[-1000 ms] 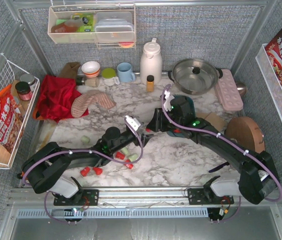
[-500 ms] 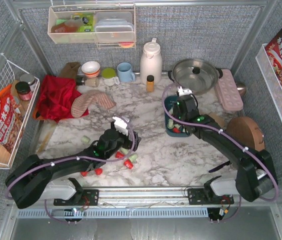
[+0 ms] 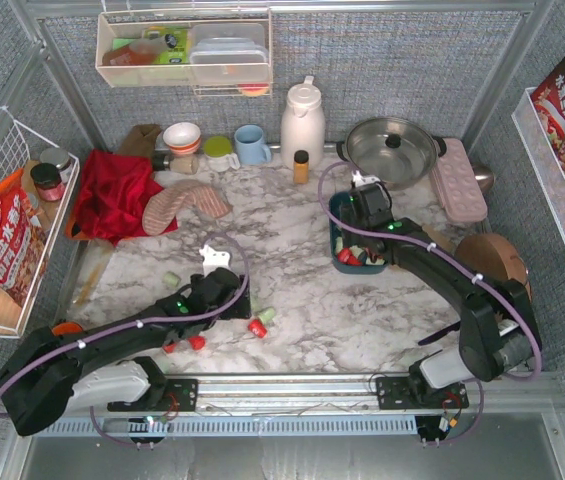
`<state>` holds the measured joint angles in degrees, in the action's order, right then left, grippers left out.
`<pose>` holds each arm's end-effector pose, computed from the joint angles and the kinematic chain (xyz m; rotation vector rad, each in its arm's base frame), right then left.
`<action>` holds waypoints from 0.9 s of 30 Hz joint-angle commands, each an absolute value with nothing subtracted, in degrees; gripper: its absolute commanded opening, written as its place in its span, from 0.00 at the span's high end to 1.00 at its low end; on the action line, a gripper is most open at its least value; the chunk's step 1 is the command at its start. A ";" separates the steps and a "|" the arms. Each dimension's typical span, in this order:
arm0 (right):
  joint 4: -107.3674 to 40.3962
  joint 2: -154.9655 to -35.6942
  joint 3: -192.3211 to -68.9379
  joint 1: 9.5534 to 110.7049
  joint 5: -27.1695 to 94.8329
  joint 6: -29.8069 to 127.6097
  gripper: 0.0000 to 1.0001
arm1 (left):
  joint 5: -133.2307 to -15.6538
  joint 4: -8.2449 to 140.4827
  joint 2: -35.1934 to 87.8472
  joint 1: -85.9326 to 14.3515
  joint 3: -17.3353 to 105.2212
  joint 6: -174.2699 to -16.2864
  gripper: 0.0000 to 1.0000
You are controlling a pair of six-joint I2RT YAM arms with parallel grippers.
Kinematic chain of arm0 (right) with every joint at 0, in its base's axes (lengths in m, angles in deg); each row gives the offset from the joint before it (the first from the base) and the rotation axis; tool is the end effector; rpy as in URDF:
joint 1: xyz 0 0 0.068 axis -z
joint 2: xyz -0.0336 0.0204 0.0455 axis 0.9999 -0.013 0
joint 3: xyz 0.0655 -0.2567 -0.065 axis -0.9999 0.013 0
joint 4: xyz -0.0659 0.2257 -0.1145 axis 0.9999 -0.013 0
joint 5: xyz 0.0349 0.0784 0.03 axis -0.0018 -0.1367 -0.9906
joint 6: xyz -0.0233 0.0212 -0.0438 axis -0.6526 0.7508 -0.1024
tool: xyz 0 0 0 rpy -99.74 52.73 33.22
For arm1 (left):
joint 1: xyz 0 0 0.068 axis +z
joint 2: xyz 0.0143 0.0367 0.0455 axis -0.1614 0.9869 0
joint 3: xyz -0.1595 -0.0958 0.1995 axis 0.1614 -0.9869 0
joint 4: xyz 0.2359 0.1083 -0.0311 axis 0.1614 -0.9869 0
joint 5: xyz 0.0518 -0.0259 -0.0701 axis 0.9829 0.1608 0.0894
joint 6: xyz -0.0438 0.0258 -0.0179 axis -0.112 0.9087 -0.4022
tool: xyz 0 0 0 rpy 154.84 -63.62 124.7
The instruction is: Mix the coffee capsules in the storage basket
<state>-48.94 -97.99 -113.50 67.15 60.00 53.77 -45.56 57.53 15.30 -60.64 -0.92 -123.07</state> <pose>0.3002 0.1097 0.2545 -0.0389 2.2470 -0.0549 0.1443 -0.1603 0.1778 0.0614 2.3046 -0.4080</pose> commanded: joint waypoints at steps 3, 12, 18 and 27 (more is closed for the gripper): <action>-50.41 -95.49 -112.85 67.19 58.54 53.83 0.34 | -48.09 49.69 16.70 -60.71 0.60 -126.44 0.06; -50.17 -95.19 -112.48 67.20 56.06 54.37 0.34 | -51.70 52.25 17.84 -61.08 1.53 -122.64 0.14; -50.38 -95.12 -112.53 67.15 55.31 54.24 0.34 | -53.32 52.25 21.57 -61.23 2.81 -120.70 0.15; -50.78 -95.13 -112.56 67.20 54.88 54.22 0.34 | -51.74 51.29 23.54 -61.50 2.94 -120.56 0.31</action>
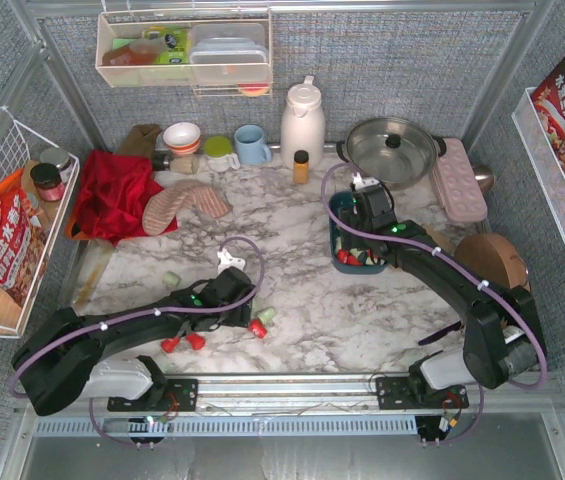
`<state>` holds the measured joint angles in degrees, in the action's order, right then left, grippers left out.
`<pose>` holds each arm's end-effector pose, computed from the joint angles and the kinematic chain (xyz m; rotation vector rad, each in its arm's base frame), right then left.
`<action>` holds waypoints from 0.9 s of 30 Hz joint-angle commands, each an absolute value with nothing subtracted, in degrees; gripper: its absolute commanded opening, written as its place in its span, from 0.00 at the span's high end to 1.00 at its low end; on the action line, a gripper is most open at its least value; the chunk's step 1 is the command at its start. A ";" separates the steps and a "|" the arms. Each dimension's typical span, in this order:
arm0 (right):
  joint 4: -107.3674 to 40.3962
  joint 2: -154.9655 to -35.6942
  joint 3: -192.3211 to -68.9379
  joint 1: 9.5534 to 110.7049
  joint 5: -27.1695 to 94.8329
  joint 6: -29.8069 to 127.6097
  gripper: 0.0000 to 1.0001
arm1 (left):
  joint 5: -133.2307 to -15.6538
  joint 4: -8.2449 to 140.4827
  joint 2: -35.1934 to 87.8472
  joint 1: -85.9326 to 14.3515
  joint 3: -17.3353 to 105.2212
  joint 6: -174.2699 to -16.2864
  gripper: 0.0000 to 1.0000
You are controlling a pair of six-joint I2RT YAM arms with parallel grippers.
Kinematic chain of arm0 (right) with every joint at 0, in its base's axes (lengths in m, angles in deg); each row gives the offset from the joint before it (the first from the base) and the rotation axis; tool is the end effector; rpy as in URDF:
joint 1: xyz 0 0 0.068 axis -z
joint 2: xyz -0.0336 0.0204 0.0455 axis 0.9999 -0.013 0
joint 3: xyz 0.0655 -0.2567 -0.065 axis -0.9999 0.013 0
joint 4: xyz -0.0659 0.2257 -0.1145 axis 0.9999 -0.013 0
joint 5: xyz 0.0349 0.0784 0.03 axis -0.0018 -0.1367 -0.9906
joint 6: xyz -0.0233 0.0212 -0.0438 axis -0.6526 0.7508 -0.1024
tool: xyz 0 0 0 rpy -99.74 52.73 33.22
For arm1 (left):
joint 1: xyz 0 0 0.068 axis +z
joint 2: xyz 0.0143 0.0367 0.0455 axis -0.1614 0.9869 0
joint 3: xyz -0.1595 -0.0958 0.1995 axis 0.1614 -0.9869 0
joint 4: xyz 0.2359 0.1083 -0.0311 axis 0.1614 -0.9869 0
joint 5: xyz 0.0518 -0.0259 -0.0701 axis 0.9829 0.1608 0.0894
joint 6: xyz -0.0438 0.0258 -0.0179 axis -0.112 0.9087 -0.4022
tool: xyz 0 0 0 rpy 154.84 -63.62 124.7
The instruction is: Mix the coffee capsules in the storage basket
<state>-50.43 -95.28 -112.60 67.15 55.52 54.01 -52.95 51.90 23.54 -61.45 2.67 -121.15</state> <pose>0.2900 0.1084 0.2607 -0.0741 2.2592 0.0353 0.1464 -0.1751 0.1595 0.2272 2.5032 -0.3713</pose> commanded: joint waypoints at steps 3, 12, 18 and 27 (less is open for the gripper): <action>-50.99 -94.99 -112.79 67.18 54.39 54.37 0.34 | -50.80 52.14 23.28 -61.50 2.80 -120.15 0.35; -52.36 -91.79 -112.74 66.98 48.96 55.60 0.34 | -49.99 60.18 18.42 -61.50 3.12 -115.45 0.43; -55.17 -89.47 -115.43 64.50 42.78 55.30 0.34 | -49.37 68.49 11.84 -61.50 2.89 -107.33 0.47; -49.21 -88.49 -117.60 58.86 22.96 61.92 0.36 | -56.93 101.70 9.25 -61.54 -4.75 -91.83 0.48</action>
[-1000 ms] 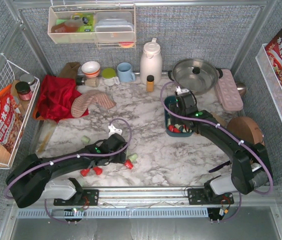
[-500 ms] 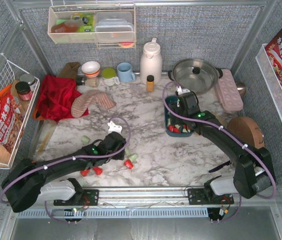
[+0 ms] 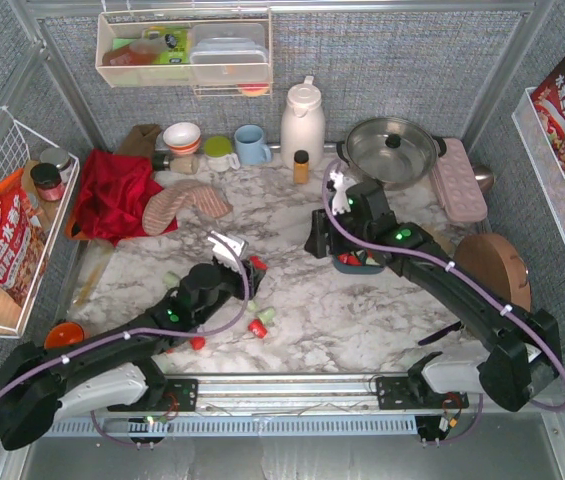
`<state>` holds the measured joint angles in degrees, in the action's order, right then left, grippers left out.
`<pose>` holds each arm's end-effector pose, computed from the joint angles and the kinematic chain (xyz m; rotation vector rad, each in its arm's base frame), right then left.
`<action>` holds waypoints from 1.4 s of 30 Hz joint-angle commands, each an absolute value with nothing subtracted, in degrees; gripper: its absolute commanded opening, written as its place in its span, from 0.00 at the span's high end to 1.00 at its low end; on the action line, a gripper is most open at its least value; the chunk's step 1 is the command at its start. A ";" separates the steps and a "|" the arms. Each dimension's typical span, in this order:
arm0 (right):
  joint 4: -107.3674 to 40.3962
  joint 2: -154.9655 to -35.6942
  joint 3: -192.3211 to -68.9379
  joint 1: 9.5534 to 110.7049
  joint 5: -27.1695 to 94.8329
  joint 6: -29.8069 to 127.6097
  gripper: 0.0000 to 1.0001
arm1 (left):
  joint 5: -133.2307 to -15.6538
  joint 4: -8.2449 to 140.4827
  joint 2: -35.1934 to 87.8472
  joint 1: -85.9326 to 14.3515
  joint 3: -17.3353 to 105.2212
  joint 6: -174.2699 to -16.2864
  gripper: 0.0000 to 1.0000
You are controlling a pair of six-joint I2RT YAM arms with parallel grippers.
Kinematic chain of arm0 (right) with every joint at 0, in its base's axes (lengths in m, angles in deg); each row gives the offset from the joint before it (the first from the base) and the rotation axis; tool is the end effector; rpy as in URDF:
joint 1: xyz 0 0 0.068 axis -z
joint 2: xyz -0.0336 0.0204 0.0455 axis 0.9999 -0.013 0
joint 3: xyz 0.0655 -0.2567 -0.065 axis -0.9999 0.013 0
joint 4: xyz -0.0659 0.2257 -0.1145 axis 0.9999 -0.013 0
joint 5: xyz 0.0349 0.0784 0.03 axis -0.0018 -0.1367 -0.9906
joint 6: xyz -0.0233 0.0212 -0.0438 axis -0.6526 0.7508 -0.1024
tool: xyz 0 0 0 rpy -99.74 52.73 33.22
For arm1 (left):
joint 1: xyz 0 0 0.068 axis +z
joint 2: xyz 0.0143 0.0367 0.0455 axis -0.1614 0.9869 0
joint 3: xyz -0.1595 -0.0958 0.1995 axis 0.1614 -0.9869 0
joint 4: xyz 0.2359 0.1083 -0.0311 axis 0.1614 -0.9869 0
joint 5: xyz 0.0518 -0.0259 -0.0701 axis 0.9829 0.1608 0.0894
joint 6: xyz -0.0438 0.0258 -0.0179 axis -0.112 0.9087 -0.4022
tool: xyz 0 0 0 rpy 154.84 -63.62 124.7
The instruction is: Mix the coffee capsules in the storage basket
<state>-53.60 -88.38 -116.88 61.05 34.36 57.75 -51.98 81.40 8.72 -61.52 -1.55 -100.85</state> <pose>0.2550 0.1417 0.3145 -0.3138 2.1751 0.5725 0.1450 -0.1729 0.2359 0.3831 1.8092 -0.6339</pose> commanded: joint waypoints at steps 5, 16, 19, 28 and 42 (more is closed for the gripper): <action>-45.90 -89.15 -117.45 55.30 19.30 63.67 0.40 | -62.88 107.53 14.04 -61.74 -2.43 -88.10 0.49; -44.79 -91.69 -116.87 53.50 18.47 62.98 0.43 | -67.32 113.08 19.30 -63.42 -0.63 -85.63 0.49; -45.23 -92.26 -116.90 53.48 18.88 62.53 0.45 | -67.41 113.62 19.22 -63.51 -0.86 -85.63 0.49; -47.08 -93.26 -117.19 53.53 21.35 61.91 0.72 | -63.12 113.49 19.04 -63.52 -0.98 -86.75 0.36; -50.47 -88.00 -114.68 59.31 60.27 51.75 0.80 | -46.64 96.63 12.24 -63.52 -4.45 -96.29 0.01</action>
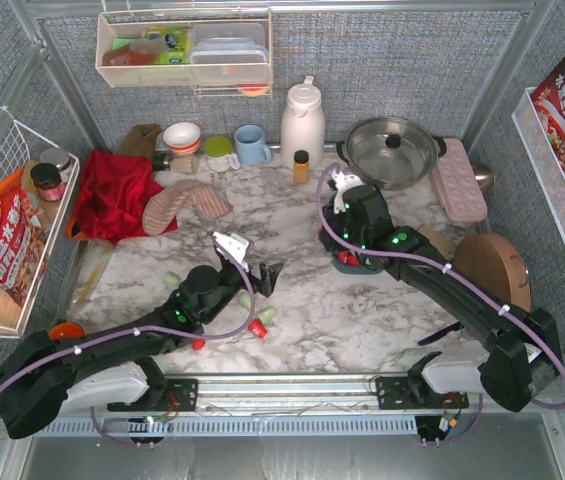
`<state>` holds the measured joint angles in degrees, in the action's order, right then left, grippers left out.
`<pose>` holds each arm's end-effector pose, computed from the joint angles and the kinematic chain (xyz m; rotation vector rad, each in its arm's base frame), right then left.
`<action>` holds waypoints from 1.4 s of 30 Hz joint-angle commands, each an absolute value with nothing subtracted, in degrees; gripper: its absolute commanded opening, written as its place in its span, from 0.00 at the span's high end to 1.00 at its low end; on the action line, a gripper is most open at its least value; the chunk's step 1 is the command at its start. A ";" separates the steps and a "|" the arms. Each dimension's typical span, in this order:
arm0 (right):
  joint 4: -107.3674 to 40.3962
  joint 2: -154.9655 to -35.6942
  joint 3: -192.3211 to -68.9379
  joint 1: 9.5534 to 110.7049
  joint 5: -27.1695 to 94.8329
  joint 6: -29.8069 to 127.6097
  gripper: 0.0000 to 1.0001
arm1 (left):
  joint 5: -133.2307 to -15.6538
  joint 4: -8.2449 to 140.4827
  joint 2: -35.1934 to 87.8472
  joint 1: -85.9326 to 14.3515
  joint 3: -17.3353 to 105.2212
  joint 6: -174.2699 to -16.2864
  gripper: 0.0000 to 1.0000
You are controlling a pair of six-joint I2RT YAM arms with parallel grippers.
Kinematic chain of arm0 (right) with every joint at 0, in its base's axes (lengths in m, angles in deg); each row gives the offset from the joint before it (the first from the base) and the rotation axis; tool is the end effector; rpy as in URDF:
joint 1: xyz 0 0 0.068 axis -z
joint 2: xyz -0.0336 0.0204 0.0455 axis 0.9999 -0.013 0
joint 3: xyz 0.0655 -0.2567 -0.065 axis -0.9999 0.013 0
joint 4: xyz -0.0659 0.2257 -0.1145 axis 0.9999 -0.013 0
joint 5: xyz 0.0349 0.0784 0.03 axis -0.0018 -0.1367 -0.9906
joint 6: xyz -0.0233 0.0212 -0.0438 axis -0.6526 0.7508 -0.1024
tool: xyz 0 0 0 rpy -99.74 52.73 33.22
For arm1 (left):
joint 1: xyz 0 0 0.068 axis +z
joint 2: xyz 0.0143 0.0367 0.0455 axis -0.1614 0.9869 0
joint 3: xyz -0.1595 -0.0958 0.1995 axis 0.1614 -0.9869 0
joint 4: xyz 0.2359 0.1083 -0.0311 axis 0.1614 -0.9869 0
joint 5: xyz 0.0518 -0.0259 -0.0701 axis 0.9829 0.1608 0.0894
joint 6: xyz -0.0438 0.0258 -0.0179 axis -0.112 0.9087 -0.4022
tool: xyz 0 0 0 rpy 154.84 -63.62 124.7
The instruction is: Mix the coffee capsules in the storage basket
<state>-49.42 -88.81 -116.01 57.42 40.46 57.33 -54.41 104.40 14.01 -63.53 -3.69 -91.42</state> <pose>0.2518 0.1571 0.3139 -0.3193 2.1135 0.5094 0.1452 -0.1892 0.2466 0.4672 1.5109 -0.6969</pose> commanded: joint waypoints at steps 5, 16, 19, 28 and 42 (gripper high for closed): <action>-48.24 -89.44 -112.48 64.36 66.64 49.57 0.75 | -39.10 84.83 11.25 -63.52 -5.41 -105.15 0.01; -49.72 -100.64 -114.69 68.86 54.11 53.78 0.40 | -42.75 70.65 10.52 -63.52 -7.90 -121.00 0.01; -50.41 -100.88 -115.13 68.87 51.49 54.20 0.38 | -46.31 70.45 11.67 -63.52 -7.30 -117.95 0.01; -52.02 -98.51 -115.03 68.86 48.66 54.13 0.36 | -50.44 65.42 18.37 -63.33 -1.66 -105.53 0.09; -52.36 -98.92 -115.58 68.93 45.85 54.43 0.36 | -54.75 67.20 30.01 -62.30 2.91 -100.79 0.23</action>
<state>-52.18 -98.56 -114.94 68.98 47.12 53.94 -53.60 66.98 28.22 -62.61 1.79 -102.66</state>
